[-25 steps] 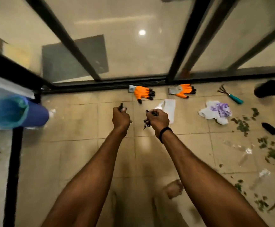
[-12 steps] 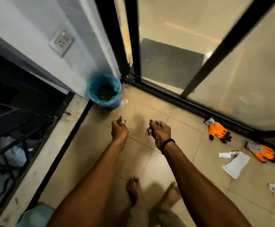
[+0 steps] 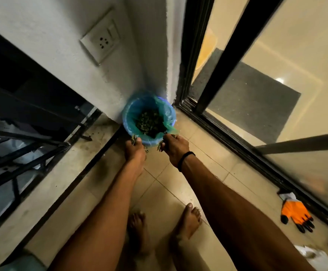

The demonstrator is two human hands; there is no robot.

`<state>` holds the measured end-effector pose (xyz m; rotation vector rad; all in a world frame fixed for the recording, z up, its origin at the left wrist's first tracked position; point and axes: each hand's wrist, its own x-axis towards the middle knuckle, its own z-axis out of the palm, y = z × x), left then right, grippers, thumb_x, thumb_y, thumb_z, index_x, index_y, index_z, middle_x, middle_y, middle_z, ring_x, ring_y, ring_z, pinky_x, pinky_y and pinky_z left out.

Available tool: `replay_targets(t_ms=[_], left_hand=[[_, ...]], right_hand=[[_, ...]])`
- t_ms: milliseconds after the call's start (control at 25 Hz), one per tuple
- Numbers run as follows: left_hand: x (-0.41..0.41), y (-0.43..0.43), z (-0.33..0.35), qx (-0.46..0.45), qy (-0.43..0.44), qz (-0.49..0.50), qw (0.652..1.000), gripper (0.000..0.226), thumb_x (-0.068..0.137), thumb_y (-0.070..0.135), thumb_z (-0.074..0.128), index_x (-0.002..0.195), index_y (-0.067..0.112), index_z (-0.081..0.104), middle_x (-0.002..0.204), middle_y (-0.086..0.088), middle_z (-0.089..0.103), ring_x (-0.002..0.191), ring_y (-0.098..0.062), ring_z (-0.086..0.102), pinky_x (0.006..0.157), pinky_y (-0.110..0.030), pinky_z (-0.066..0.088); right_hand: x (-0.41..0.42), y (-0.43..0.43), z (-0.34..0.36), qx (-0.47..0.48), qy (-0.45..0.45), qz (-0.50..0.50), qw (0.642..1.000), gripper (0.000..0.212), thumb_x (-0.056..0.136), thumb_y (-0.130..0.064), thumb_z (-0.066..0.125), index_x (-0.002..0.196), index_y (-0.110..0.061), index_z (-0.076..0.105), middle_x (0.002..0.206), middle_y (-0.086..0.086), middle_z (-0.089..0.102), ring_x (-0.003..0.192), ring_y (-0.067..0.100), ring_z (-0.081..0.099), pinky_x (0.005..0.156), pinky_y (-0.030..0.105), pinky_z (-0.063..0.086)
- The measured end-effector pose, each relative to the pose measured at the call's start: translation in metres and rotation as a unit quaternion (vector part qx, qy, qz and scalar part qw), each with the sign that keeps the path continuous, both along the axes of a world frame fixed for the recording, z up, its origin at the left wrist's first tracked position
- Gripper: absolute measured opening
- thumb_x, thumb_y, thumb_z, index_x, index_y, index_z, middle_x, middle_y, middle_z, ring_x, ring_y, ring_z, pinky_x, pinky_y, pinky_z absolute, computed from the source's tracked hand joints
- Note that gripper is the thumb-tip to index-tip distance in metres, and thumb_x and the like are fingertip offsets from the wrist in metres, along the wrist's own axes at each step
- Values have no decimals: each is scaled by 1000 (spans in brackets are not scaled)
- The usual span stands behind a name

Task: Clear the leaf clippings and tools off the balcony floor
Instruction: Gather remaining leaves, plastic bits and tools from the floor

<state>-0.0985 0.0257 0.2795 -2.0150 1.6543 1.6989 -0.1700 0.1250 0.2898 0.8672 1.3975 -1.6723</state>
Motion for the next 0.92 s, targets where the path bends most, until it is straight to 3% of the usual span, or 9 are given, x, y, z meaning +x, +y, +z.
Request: replay_targets(t_ms=[160, 240, 320, 440, 600, 680, 720, 800, 920], left_hand=[[-34, -44, -44, -26, 19, 1, 999, 38, 103, 27, 49, 135, 7, 46, 129, -22, 59, 116, -40, 60, 98, -52, 51], [-50, -59, -59, -30, 36, -26, 999, 40, 103, 22, 48, 138, 4, 44, 134, -18, 57, 118, -33, 58, 101, -46, 50], [-70, -71, -70, -43, 46, -65, 996, 38, 104, 22, 47, 138, 6, 45, 133, -15, 56, 118, -29, 57, 100, -38, 48], [-83, -84, -78, 14, 35, -104, 994, 45, 106, 33, 38, 149, 23, 35, 140, -8, 46, 119, -28, 51, 99, -46, 50], [-73, -94, -89, 22, -9, -153, 988, 54, 103, 42, 38, 154, 31, 27, 156, -12, 32, 135, -36, 42, 107, -54, 44], [-71, -98, -87, 10, -3, -108, 994, 49, 96, 45, 44, 140, 23, 46, 138, -22, 51, 114, -36, 60, 94, -49, 54], [-71, -98, -82, 13, 17, -82, 996, 40, 96, 42, 46, 125, 16, 54, 115, -26, 60, 88, -31, 69, 76, -40, 61], [-74, -90, -59, 6, 39, -79, 996, 18, 103, 24, 45, 104, 8, 53, 74, -19, 53, 45, -12, 53, 43, -18, 47], [-68, -72, -33, -21, 49, -128, 990, 15, 103, 16, 48, 101, 4, 55, 65, -12, 54, 36, -3, 48, 37, -16, 41]], right_hand=[[-26, -62, -48, -6, -34, -27, 999, 8, 90, 0, 60, 97, -3, 58, 79, 11, 60, 42, 14, 56, 44, 22, 51], [-40, -82, -69, -14, -49, -43, 998, 15, 92, -5, 61, 106, -4, 57, 88, 13, 61, 54, 19, 61, 46, 24, 54], [-55, -97, -85, -36, -54, -52, 997, 27, 95, -25, 61, 116, -8, 59, 105, 11, 66, 81, 24, 66, 59, 31, 59], [-63, -103, -100, -115, -112, -68, 985, 49, 99, -51, 39, 131, -18, 55, 127, 11, 63, 113, 31, 61, 89, 47, 54], [-61, -87, -92, -86, -117, -124, 982, 34, 103, -30, 36, 128, -13, 51, 124, 15, 60, 112, 30, 59, 73, 40, 56], [-58, -83, -80, -61, -114, -152, 980, 21, 102, -13, 43, 117, -4, 54, 99, 16, 61, 88, 27, 63, 65, 32, 58], [-56, -80, -71, -58, -112, -168, 978, 13, 100, -7, 46, 106, -1, 56, 88, 14, 60, 77, 24, 61, 60, 28, 58], [-52, -71, -52, -50, -107, -191, 974, 7, 96, 0, 52, 93, 1, 58, 77, 12, 58, 66, 21, 59, 54, 23, 57], [-40, -51, -30, -37, -104, -225, 968, 6, 92, 4, 55, 94, 1, 59, 72, 11, 56, 60, 18, 56, 50, 21, 54]])
